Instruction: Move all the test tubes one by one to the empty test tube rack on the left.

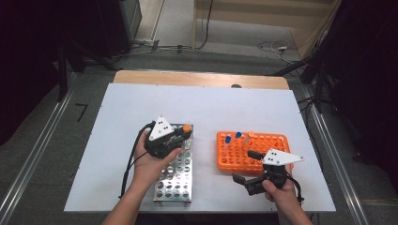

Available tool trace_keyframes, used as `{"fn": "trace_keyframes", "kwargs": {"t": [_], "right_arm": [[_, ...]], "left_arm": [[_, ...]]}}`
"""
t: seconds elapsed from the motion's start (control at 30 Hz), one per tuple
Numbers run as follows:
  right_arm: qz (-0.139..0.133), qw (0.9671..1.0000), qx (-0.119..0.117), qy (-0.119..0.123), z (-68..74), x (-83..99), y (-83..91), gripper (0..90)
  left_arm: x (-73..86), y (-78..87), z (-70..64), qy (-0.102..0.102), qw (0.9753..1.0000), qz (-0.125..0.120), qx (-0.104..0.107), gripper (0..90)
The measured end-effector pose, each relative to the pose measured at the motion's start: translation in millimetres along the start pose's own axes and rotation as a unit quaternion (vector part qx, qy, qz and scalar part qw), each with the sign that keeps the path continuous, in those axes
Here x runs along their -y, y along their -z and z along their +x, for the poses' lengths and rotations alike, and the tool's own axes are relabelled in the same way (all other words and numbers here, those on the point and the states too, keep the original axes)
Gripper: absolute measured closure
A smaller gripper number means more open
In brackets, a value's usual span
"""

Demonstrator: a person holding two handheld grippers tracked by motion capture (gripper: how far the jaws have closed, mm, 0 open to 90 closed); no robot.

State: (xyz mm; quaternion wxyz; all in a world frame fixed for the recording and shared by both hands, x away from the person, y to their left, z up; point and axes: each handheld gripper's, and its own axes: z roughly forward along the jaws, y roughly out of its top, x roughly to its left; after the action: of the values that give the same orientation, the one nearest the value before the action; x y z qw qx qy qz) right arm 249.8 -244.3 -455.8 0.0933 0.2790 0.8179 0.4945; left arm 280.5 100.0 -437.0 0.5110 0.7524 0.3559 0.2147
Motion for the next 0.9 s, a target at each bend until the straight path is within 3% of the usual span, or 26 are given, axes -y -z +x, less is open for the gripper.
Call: {"fn": "trace_keyframes", "kwargs": {"t": [0.23,0.9], "right_arm": [[-0.015,0.9999,0.005,0.0,-1.6,-0.1,3.3,0.0],[-0.033,0.9968,0.065,-0.031,-24.1,-4.0,9.2,0.0]], "left_arm": [[0.2,-0.4,1.0,0.005,0.9999,0.011,0.001,74.9],[4.5,-4.4,2.5,0.025,0.9984,0.046,0.023,67.5]]}}
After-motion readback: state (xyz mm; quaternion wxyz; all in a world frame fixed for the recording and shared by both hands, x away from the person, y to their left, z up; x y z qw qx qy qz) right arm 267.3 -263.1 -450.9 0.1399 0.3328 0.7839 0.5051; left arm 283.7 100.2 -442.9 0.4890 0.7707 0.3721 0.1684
